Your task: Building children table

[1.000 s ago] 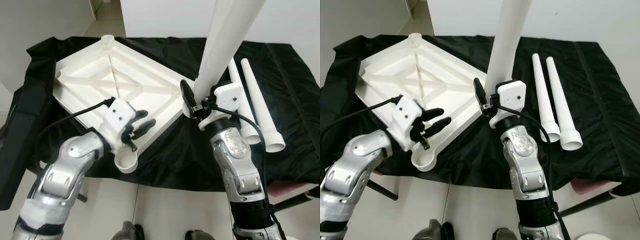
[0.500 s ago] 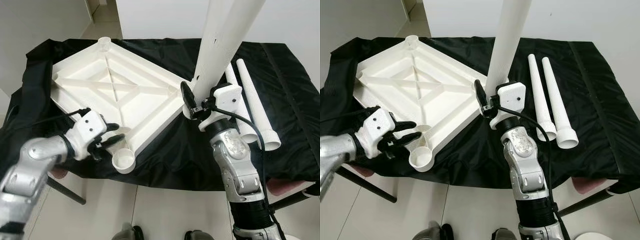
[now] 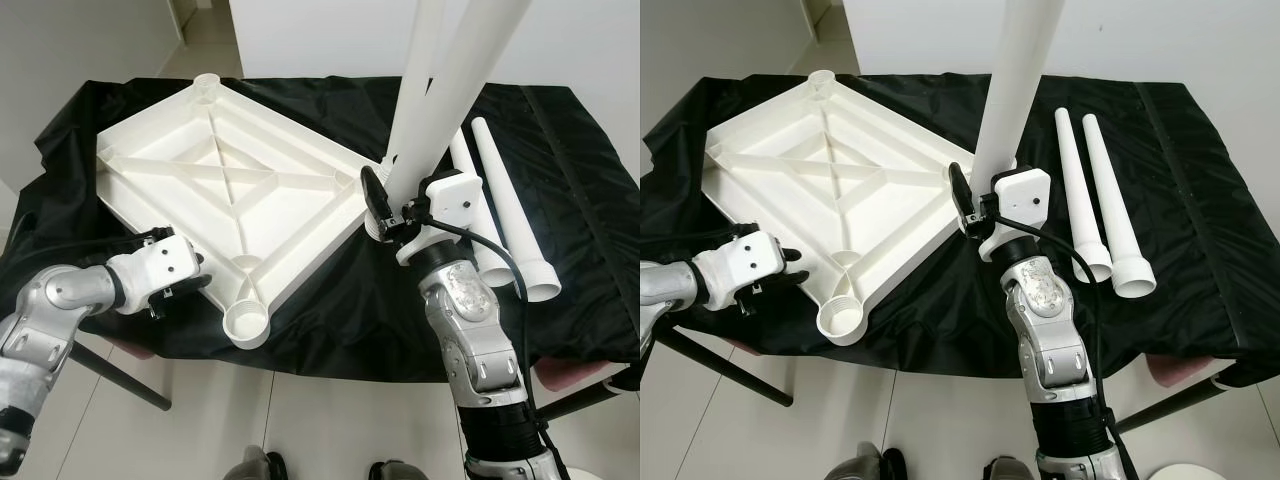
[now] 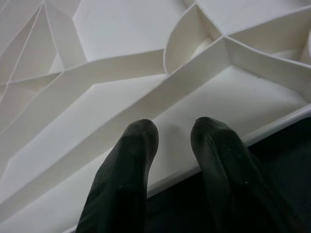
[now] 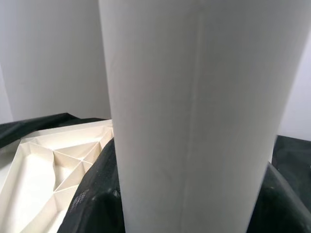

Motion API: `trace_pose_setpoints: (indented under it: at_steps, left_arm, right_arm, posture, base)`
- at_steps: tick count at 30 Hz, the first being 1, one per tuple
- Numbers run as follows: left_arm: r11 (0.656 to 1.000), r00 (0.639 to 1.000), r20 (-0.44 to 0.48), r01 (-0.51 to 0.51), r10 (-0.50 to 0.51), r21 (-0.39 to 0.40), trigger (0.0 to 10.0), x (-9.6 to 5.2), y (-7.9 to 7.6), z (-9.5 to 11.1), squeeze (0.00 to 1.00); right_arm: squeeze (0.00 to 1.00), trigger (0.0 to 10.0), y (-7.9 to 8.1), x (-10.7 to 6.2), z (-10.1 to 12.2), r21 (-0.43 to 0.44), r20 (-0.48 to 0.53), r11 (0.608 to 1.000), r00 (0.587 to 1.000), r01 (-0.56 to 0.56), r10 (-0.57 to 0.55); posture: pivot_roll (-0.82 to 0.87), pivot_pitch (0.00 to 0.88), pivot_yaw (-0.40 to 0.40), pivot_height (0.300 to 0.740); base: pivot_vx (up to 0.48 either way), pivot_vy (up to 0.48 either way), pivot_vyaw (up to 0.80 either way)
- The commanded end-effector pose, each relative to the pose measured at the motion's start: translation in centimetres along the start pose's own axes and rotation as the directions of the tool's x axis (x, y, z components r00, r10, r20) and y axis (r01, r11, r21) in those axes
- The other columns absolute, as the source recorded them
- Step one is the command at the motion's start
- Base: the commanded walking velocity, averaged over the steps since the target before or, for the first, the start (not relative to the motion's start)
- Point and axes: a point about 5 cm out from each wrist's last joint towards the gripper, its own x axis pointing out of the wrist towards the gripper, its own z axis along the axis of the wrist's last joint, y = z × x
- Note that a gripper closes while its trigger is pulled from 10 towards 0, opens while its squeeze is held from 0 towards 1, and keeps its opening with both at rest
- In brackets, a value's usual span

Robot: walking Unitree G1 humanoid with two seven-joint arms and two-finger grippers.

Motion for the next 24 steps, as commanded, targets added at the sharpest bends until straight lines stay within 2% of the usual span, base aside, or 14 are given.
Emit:
trace_pose_setpoints:
  at_steps: [1, 5, 12, 19, 21, 24]
  left_arm:
    - [1.0, 0.999, -0.053, 0.004, -0.004, 0.017, 10.0, 0.7, -1.4, -1.2, 0.0]
    - [0.999, 0.999, -0.044, 0.022, -0.021, 0.029, 10.0, 1.0, -1.8, -1.2, 0.0]
    - [0.998, 0.997, 0.049, 0.062, -0.062, -0.015, 10.0, 3.0, -4.8, -0.2, 0.0]
    - [0.997, 0.993, 0.093, 0.07, -0.067, -0.034, 10.0, 3.8, -5.8, 0.7, 0.0]
    - [0.996, 0.988, 0.135, 0.078, -0.07, -0.054, 10.0, 4.6, -6.6, 1.6, 0.0]
    - [0.995, 0.985, 0.156, 0.079, -0.068, -0.061, 10.0, 4.8, -6.9, 2.1, 0.0]
  right_arm:
    - [0.0, 10.0, 0.1, -0.1, 0.2, -0.006, 0.017, 1.0, 1.0, -0.002, 0.002]
    - [0.0, 10.0, 0.1, -0.1, 0.2, -0.006, 0.016, 1.0, 1.0, -0.001, 0.001]
    - [0.0, 10.0, 0.1, -0.2, 0.1, -0.012, 0.016, 1.0, 1.0, 0.002, -0.002]
    - [0.0, 10.0, 0.2, -0.2, 0.1, -0.011, 0.016, 1.0, 1.0, 0.001, -0.001]
    - [0.0, 10.0, 0.3, -0.1, 0.0, -0.01, 0.016, 1.0, 1.0, 0.0, 0.0]
    - [0.0, 10.0, 0.3, -0.1, 0.0, -0.009, 0.015, 1.0, 1.0, 0.0, 0.001]
  posture:
    - [-0.12, 0.125, 0.094, 0.74]
    - [-0.12, 0.125, 0.094, 0.74]
    - [-0.14, 0.111, 0.103, 0.74]
    - [-0.14, 0.105, 0.106, 0.74]
    - [-0.14, 0.098, 0.11, 0.74]
    - [-0.14, 0.097, 0.11, 0.74]
  base:
    - [0.0, 0.0, 0.0]
    - [0.0, 0.0, 0.0]
    - [0.0, 0.0, 0.0]
    - [0.0, 0.0, 0.0]
    - [0.0, 0.0, 0.0]
    - [0.0, 0.0, 0.0]
